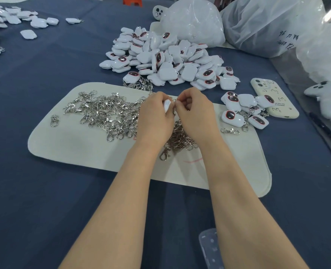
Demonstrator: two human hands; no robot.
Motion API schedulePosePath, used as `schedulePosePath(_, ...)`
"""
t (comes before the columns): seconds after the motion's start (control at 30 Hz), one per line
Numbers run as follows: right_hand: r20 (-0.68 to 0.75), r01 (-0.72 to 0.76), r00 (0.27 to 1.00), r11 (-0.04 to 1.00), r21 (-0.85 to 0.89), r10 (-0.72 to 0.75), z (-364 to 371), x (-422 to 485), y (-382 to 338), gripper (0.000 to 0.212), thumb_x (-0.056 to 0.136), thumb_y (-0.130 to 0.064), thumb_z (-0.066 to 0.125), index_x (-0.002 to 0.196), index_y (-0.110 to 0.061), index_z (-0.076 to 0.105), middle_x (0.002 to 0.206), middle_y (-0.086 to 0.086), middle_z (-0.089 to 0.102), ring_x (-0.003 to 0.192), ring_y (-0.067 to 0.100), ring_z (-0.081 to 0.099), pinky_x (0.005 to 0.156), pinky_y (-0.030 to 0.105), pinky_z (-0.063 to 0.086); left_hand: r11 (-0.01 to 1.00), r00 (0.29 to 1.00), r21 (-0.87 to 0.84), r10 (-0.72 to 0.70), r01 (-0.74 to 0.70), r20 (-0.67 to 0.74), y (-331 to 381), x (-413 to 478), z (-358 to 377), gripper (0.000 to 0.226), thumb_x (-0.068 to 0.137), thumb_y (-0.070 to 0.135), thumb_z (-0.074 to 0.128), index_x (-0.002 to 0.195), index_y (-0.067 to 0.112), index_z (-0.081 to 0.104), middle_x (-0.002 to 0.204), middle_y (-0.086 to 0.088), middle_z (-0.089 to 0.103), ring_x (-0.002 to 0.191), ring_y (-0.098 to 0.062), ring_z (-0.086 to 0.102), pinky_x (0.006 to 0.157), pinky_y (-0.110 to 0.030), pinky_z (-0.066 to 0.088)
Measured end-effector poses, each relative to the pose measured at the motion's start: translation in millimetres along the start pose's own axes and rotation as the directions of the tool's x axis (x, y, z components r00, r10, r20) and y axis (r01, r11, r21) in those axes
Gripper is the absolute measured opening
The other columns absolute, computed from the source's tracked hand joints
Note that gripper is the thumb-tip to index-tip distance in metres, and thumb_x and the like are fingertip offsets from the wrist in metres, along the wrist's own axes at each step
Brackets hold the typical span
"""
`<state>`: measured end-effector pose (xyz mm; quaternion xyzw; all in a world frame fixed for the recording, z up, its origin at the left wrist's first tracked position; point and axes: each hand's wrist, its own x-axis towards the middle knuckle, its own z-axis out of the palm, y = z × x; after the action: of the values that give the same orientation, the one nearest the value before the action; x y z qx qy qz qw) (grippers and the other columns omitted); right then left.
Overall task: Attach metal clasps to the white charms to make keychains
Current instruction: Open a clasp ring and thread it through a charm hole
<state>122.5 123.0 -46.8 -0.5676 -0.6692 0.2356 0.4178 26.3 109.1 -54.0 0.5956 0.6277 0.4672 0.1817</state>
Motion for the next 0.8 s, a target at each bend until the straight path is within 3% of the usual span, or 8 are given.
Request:
schedulePosePath(0.17, -0.006, -0.001, 1.0, 1.0, 0.014, 0.001, -1.0, 0.5, -1.3, 0.009, 0.088, -0.006, 0.056, 0.09, -0.015, 0.055, 0.076, -0.01, 0.053, 0.067, 0.0, 0.047, 0.064, 0.011, 0.037, 1.0, 1.0, 0.003, 0.008, -0.008, -0.006, -1.0, 0.3, 0.6, 0.011, 0.092, 0.011, 0.055, 0.098, 0.004, 0.06, 0.1, -0.011, 0.063, 0.087, -0.022, 0.055, 0.071, -0.023, 0.035)
schedulePosePath(0.43, 0.007, 0.005, 1.0, 1.0, -0.008, -0.005, -1.5, 0.6, -1.3, 0.006, 0.091, -0.008, 0.052, 0.095, -0.011, 0.054, 0.089, 0.001, 0.059, 0.081, 0.015, 0.051, 0.072, 0.023, 0.04, 1.0, 1.0, -0.002, 0.009, -0.009, -0.015, -2.0, 0.8, 2.8, 0.012, 0.093, 0.014, 0.055, 0.098, 0.005, 0.061, 0.102, -0.01, 0.063, 0.085, -0.017, 0.051, 0.069, -0.02, 0.032)
schedulePosePath(0.6, -0.043, -0.031, 0.998, 0.993, 0.112, 0.036, -1.2, -0.4, -1.7, 0.004, 0.09, -0.01, 0.053, 0.09, -0.014, 0.052, 0.079, -0.01, 0.057, 0.077, 0.009, 0.055, 0.067, 0.014, 0.042, 0.998, 0.998, -0.063, -0.031, 0.027, -0.059, 0.4, 1.6, 1.2, 0.012, 0.09, 0.017, 0.061, 0.097, 0.008, 0.066, 0.098, -0.003, 0.067, 0.088, -0.016, 0.057, 0.073, -0.019, 0.039)
schedulePosePath(0.8, 0.011, -0.015, 1.0, 0.987, 0.162, 0.013, -3.8, -0.1, -4.1, 0.004, 0.087, -0.01, 0.06, 0.087, -0.013, 0.059, 0.077, -0.011, 0.059, 0.071, 0.004, 0.055, 0.068, 0.015, 0.045, 0.997, 0.994, -0.077, -0.016, 0.008, -0.108, 0.0, 2.3, -2.8, 0.009, 0.089, 0.012, 0.06, 0.091, 0.01, 0.068, 0.078, 0.007, 0.059, 0.071, -0.009, 0.052, 0.06, -0.01, 0.034)
